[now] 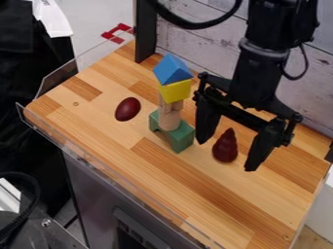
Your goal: Move the cone to the right
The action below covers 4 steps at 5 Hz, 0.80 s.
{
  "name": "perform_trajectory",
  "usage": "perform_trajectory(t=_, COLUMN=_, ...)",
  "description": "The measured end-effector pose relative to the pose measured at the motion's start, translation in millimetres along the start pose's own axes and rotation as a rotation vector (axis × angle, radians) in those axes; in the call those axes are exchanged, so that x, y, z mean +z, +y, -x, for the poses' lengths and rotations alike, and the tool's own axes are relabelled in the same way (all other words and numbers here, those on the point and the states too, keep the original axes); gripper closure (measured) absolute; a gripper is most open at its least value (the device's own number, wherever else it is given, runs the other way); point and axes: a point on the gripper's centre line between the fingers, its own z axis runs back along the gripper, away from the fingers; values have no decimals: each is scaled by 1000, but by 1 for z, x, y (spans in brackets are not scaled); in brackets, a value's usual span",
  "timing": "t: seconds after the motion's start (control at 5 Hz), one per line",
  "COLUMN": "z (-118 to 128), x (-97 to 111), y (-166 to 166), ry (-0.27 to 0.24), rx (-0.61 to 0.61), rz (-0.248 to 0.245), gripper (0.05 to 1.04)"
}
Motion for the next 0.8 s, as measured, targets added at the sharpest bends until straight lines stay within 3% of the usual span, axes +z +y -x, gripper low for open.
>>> perform_trajectory(t=0.2, z=1, x=-7, y=1, ry=25, rx=5, rz=-7, gripper=84)
perform_trajectory(t=0.8, z=-26, x=5, y=5, ry=-28, rx=-53, rz=-19, gripper=84)
